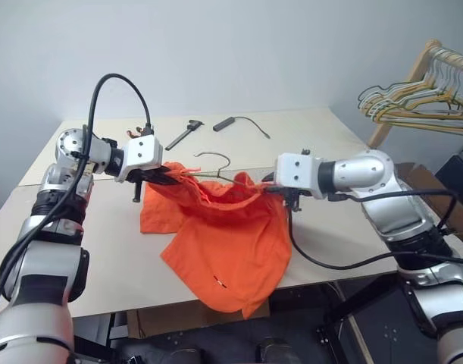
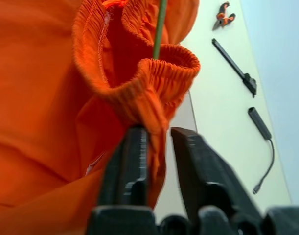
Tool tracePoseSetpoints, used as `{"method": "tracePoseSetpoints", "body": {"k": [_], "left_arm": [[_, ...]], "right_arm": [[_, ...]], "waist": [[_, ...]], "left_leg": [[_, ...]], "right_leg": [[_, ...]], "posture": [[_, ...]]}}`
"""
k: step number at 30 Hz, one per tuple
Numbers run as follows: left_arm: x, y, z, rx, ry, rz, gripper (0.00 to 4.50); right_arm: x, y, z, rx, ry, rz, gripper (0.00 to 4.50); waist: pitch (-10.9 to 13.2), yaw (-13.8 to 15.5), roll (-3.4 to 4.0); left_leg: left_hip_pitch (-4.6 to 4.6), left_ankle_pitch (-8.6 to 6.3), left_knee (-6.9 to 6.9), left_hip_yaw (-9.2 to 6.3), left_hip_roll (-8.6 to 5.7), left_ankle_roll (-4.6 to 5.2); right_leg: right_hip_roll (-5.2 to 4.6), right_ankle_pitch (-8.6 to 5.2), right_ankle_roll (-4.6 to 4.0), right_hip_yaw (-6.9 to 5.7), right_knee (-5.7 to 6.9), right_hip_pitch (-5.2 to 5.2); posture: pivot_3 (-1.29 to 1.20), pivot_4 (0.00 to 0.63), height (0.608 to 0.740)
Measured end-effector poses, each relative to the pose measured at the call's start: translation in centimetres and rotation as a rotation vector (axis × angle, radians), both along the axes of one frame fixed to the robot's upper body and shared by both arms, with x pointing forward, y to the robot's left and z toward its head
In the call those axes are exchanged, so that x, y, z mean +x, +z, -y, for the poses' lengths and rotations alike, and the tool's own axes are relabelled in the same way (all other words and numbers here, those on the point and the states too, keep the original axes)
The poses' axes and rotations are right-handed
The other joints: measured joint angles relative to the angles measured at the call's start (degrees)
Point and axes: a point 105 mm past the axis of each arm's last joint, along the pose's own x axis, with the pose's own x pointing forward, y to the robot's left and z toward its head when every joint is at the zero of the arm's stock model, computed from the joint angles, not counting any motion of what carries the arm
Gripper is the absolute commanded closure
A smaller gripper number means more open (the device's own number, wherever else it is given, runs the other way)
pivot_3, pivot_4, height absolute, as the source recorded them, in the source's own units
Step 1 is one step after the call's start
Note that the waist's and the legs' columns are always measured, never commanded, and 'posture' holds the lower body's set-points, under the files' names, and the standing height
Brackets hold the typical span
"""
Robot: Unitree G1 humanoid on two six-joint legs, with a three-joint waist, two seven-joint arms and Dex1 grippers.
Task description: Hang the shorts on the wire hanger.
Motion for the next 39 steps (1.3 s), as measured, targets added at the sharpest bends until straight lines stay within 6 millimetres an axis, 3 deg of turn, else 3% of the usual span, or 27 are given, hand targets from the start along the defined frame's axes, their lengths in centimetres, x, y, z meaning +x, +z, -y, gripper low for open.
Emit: {"method": "tracePoseSetpoints", "body": {"k": [1,9,23,26,31,35,39], "left_arm": [[0.0,0.0,0.1,-0.006,-0.003,-0.003,4.50],[-0.1,0.6,0.1,-0.042,-0.007,0.005,4.50],[-1.2,0.0,1.0,-0.042,-0.096,-0.025,4.50],[-1.3,0.3,1.1,-0.054,-0.105,-0.020,4.50],[-1.2,0.4,1.0,-0.069,-0.098,-0.014,4.50],[-1.2,0.4,0.9,-0.079,-0.089,-0.008,4.50],[-1.0,0.3,1.0,-0.111,-0.074,-0.006,3.26]], "right_arm": [[0.1,-0.1,0.0,-0.003,-0.010,-0.007,2.05],[-0.3,-1.1,0.1,-0.009,-0.012,-0.095,2.05],[0.3,-1.4,-0.2,0.199,-0.088,-0.361,2.05],[0.2,-1.7,-0.2,0.205,-0.087,-0.394,2.66],[0.0,-1.8,-0.3,0.206,-0.077,-0.409,4.35],[0.0,-1.8,-0.4,0.203,-0.074,-0.405,4.43],[0.1,-1.8,-0.4,0.205,-0.077,-0.402,4.50]], "waist": [[0.0,0.0,0.00],[0.0,0.2,0.00],[0.0,0.0,0.00],[0.0,0.0,0.00],[0.0,0.0,0.00],[0.0,0.0,0.00],[0.0,0.0,0.00]], "left_leg": [[0.00,0.00,0.01,0.00,0.00,0.00],[0.00,0.00,0.01,0.00,0.00,0.00],[0.00,0.00,0.02,-0.03,0.01,0.00],[0.00,0.00,0.02,-0.03,0.01,0.00],[0.00,0.00,0.02,-0.03,0.01,0.00],[0.00,0.00,0.02,-0.03,0.01,0.00],[0.00,0.00,0.02,-0.03,0.01,0.00]], "right_leg": [[0.00,0.00,0.00,0.00,0.01,0.00],[0.00,0.00,0.00,-0.02,0.00,0.00],[0.00,0.00,-0.01,-0.03,0.01,0.01],[0.00,0.00,-0.01,-0.03,0.02,0.01],[0.00,0.00,0.00,-0.03,0.02,0.01],[0.00,0.00,0.00,-0.03,0.02,0.01],[0.00,0.00,-0.01,-0.03,0.03,0.01]], "posture": [[0.00,0.000,0.740],[-0.01,0.000,0.740],[-0.01,0.000,0.740],[-0.01,0.000,0.740],[0.00,0.000,0.740],[-0.01,0.000,0.740],[-0.01,0.000,0.740]]}}
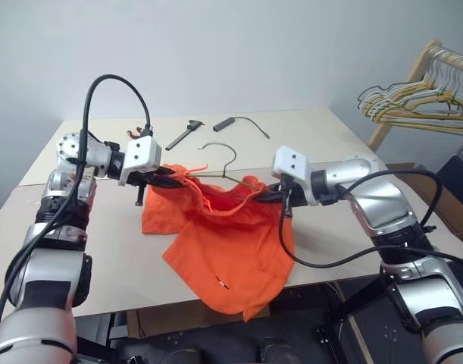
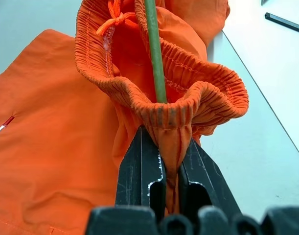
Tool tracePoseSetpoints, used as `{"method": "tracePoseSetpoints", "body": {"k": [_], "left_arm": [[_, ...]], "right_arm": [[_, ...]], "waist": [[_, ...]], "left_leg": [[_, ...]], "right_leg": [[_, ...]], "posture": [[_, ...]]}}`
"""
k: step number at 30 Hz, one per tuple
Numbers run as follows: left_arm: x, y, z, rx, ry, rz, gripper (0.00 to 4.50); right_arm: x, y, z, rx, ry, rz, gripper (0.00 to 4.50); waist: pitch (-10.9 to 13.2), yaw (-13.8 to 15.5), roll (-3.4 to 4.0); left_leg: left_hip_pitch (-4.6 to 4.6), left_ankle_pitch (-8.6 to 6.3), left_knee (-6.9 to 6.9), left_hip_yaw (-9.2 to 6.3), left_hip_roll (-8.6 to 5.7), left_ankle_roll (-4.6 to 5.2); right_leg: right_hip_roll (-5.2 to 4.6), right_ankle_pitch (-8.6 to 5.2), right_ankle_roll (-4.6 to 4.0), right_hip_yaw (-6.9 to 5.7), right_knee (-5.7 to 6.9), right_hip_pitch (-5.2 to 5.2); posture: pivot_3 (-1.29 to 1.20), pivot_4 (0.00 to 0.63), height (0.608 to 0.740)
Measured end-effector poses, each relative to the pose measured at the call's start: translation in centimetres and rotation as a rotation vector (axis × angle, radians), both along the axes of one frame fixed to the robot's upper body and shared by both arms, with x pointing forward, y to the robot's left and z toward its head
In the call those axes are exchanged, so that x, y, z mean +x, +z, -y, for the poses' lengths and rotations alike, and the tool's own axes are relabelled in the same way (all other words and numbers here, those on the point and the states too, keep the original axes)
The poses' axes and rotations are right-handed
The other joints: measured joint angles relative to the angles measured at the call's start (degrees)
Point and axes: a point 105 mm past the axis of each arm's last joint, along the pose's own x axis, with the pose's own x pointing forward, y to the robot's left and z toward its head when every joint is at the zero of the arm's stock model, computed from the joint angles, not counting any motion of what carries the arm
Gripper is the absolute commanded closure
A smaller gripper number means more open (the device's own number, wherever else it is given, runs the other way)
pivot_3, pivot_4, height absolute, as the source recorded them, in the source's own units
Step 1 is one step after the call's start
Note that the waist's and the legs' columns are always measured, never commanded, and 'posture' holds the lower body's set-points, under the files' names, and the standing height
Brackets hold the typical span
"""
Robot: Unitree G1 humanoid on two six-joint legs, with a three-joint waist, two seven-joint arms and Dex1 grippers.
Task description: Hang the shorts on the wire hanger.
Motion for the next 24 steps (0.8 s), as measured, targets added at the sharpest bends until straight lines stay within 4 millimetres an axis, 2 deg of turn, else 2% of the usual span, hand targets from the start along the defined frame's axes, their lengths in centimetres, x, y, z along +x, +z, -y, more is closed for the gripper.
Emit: {"method": "tracePoseSetpoints", "body": {"k": [6,10,18,21,24], "left_arm": [[0.8,0.1,-0.3,-0.063,0.070,0.019,1.25],[1.5,1.7,-1.0,-0.112,0.134,0.067,0.02],[2.0,4.2,-2.5,-0.266,0.249,0.146,0.02],[1.2,4.9,-2.4,-0.354,0.235,0.156,0.02],[0.0,4.7,-1.6,-0.413,0.189,0.134,0.02]], "right_arm": [[0.4,-0.1,0.3,0.004,-0.049,-0.002,4.50],[0.6,-0.1,1.6,0.017,-0.112,-0.013,4.50],[0.3,0.3,5.5,0.054,-0.289,-0.032,4.50],[0.0,0.5,6.9,0.077,-0.382,-0.052,4.50],[0.0,1.1,8.8,0.119,-0.525,-0.087,4.50]], "waist": [[0.0,0.0,0.00],[0.0,0.0,0.00],[0.0,-0.3,0.00],[0.0,-0.9,0.00],[0.0,-1.3,0.00]], "left_leg": [[-0.01,0.00,0.00,0.00,0.00,0.00],[-0.04,0.00,0.00,-0.01,-0.01,0.00],[-0.03,0.00,0.01,-0.01,0.01,0.00],[-0.04,0.00,0.01,-0.01,0.01,-0.01],[0.00,0.00,0.02,0.00,0.01,-0.01]], "right_leg": [[0.00,0.00,0.00,0.00,0.00,-0.01],[-0.01,0.00,0.00,-0.01,-0.03,-0.01],[-0.02,0.00,0.00,-0.02,-0.02,-0.01],[-0.04,0.00,0.00,0.00,-0.01,-0.02],[-0.06,0.00,0.00,0.04,0.03,0.00]], "posture": [[-0.02,0.000,0.740],[-0.03,0.000,0.740],[-0.06,0.000,0.740],[-0.07,0.000,0.740],[-0.09,0.000,0.740]]}}
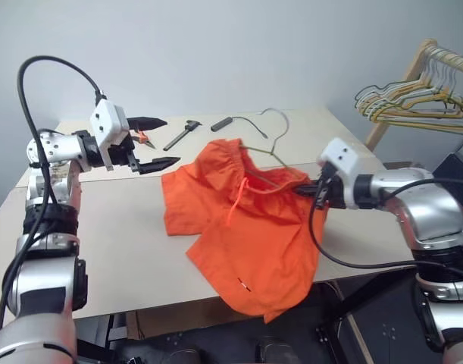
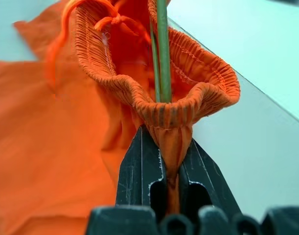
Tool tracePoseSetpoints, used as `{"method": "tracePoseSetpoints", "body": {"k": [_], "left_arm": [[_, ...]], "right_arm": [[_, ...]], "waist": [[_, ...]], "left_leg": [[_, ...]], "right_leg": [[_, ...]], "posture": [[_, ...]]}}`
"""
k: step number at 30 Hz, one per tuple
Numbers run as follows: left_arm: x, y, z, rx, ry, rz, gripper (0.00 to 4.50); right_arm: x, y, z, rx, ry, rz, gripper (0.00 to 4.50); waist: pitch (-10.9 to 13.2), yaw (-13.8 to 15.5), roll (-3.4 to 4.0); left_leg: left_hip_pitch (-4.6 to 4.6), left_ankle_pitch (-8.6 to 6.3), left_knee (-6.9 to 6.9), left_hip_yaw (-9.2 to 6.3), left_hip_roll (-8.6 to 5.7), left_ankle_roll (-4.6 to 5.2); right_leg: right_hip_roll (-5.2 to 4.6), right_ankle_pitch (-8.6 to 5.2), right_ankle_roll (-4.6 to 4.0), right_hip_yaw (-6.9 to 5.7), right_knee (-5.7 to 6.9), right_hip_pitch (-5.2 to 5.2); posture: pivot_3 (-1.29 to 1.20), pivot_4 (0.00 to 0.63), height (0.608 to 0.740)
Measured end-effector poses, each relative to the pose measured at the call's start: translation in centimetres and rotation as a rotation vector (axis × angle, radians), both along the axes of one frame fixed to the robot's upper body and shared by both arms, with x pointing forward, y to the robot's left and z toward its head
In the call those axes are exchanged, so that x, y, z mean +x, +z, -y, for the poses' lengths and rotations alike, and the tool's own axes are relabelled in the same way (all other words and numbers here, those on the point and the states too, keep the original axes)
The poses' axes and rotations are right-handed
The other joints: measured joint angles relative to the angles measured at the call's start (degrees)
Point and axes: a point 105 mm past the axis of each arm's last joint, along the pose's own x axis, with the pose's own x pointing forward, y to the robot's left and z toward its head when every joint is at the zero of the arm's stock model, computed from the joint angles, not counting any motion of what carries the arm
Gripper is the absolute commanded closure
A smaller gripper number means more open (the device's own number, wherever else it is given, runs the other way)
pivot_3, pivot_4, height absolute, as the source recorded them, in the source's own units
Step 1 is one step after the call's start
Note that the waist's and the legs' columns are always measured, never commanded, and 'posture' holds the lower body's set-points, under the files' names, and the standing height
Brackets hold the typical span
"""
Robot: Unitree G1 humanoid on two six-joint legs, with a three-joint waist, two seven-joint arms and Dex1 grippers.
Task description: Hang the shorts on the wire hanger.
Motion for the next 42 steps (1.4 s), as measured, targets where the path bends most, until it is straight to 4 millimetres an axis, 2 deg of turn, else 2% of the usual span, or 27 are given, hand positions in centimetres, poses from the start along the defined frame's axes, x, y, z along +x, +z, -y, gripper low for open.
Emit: {"method": "tracePoseSetpoints", "body": {"k": [4,8,15,18,23,27,34,42], "left_arm": [[-1.0,-0.5,1.2,-0.057,-0.051,-0.029,0.02],[-1.6,0.5,1.9,-0.183,-0.067,-0.027,0.02],[-3.6,2.9,2.1,-0.435,-0.161,-0.009,0.02],[-4.6,3.6,2.0,-0.559,-0.227,0.000,0.02],[-4.8,4.0,2.5,-0.617,-0.228,0.022,0.02],[-4.9,3.6,2.8,-0.649,-0.209,0.010,0.02],[-5.4,3.2,3.2,-0.655,-0.208,-0.016,0.02],[-4.7,2.5,4.0,-0.657,-0.158,-0.075,0.02]], "right_arm": [[0.0,0.5,2.1,0.021,-0.185,-0.027,4.50],[0.0,-0.2,4.1,0.035,-0.388,-0.082,4.50],[0.8,-1.0,9.4,0.050,-0.927,-0.104,4.50],[0.4,-1.5,12.0,0.051,-1.170,-0.097,4.50],[-0.6,-2.9,14.0,0.013,-1.431,-0.104,4.50],[-0.9,-1.7,15.8,0.004,-1.577,-0.026,4.50],[-0.5,1.3,18.2,0.107,-1.747,0.082,4.50],[1.1,3.9,20.2,0.219,-1.814,0.164,4.50]], "waist": [[0.0,-0.4,0.00],[0.0,-1.2,0.00],[0.0,-2.9,0.05],[0.0,-3.3,0.07],[-0.1,-4.5,0.15],[-0.1,-5.0,0.23],[0.0,-6.3,0.28],[0.0,-7.1,0.34]], "left_leg": [[0.03,0.00,0.00,-0.01,0.01,0.00],[0.03,0.00,0.00,-0.04,0.00,0.00],[0.07,0.00,-0.03,-0.20,-0.02,0.00],[0.05,0.00,-0.04,-0.40,-0.04,0.00],[0.08,0.00,-0.05,-0.50,-0.13,0.00],[0.11,0.00,-0.12,-0.53,-0.14,0.00],[0.33,0.00,-0.28,-0.56,-0.18,0.00],[0.46,0.01,-0.46,-0.54,-0.21,0.01]], "right_leg": [[0.02,0.00,0.00,0.00,0.03,0.01],[0.00,0.00,0.00,0.01,-0.01,0.04],[-0.02,0.01,0.02,0.10,0.01,0.03],[-0.02,0.02,0.03,0.11,0.00,0.03],[-0.07,0.04,0.07,0.17,0.01,0.07],[-0.07,0.04,0.08,0.20,-0.02,0.07],[-0.07,0.04,0.08,0.26,-0.09,0.22],[-0.07,0.04,0.08,0.35,-0.15,0.28]], "posture": [[-0.11,0.000,0.740],[-0.12,0.000,0.740],[-0.14,0.000,0.740],[-0.14,0.000,0.740],[-0.12,0.000,0.740],[-0.12,0.000,0.740],[-0.12,0.000,0.740],[-0.11,0.000,0.740]]}}
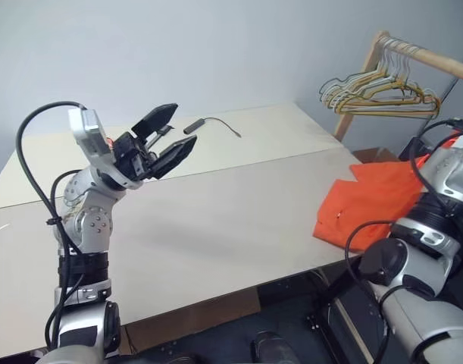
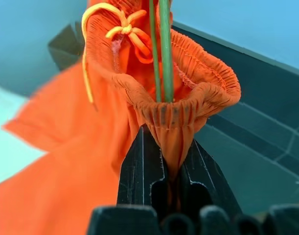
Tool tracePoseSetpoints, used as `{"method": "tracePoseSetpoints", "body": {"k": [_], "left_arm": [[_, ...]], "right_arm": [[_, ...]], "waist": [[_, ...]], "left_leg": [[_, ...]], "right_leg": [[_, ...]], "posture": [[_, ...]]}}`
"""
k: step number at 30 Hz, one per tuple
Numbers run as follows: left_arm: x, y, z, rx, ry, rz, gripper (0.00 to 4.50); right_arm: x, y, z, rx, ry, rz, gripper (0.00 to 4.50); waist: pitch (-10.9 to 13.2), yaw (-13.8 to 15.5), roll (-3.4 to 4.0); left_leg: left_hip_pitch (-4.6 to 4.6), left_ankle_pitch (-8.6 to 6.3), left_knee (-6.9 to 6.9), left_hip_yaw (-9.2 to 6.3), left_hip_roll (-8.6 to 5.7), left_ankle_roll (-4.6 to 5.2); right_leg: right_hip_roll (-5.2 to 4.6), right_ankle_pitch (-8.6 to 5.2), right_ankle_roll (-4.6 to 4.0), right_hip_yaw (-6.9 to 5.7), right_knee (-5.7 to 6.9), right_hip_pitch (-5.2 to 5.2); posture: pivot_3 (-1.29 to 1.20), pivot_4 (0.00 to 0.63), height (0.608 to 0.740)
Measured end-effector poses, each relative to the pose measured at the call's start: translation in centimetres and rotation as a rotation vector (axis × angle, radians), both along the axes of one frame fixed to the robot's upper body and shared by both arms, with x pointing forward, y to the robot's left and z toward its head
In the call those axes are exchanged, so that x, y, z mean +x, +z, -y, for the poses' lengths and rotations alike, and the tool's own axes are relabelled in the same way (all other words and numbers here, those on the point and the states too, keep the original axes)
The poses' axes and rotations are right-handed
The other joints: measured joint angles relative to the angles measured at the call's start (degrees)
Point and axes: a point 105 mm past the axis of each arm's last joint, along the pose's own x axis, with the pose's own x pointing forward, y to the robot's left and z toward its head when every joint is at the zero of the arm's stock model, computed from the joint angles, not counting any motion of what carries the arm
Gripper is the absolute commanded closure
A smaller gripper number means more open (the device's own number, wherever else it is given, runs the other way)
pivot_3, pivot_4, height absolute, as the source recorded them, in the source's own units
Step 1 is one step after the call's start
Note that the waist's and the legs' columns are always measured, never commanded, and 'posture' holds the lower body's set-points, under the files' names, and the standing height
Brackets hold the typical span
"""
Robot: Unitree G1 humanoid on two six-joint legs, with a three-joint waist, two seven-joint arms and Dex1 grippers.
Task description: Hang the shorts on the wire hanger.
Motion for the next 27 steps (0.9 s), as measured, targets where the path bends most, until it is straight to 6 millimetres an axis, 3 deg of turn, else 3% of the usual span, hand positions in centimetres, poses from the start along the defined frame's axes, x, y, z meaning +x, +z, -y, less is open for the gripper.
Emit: {"method": "tracePoseSetpoints", "body": {"k": [8,16,20,27], "left_arm": [[0.3,-0.7,0.4,0.017,0.019,-0.066,0.02],[0.0,-1.7,0.6,0.049,0.014,-0.088,0.02],[-0.2,-1.6,0.7,0.053,0.010,-0.077,0.02],[-0.3,-1.5,0.8,0.055,0.007,-0.074,0.02]], "right_arm": [[1.9,1.1,1.7,0.081,-0.007,0.087,4.50],[1.7,0.5,4.4,0.221,-0.050,0.124,4.50],[2.0,-1.0,4.1,0.274,-0.049,0.094,4.50],[2.3,-0.9,3.6,0.305,-0.048,0.109,4.50]], "waist": [[0.0,-0.5,0.05],[0.1,-0.5,0.19],[0.1,-0.6,0.19],[0.1,-0.5,0.19]], "left_leg": [[0.07,0.00,-0.09,0.03,0.00,0.00],[0.09,0.00,-0.42,0.17,-0.02,0.01],[0.15,0.00,-0.70,0.52,-0.06,0.02],[0.23,0.00,-0.74,0.59,-0.06,0.02]], "right_leg": [[0.00,0.00,0.00,0.05,-0.08,0.06],[0.09,0.05,0.07,0.27,-0.64,0.15],[0.08,0.11,0.21,0.67,-0.80,0.14],[0.08,0.18,0.31,0.72,-0.94,0.13]], "posture": [[-0.10,0.000,0.740],[-0.10,0.000,0.740],[-0.10,0.000,0.740],[-0.10,0.000,0.740]]}}
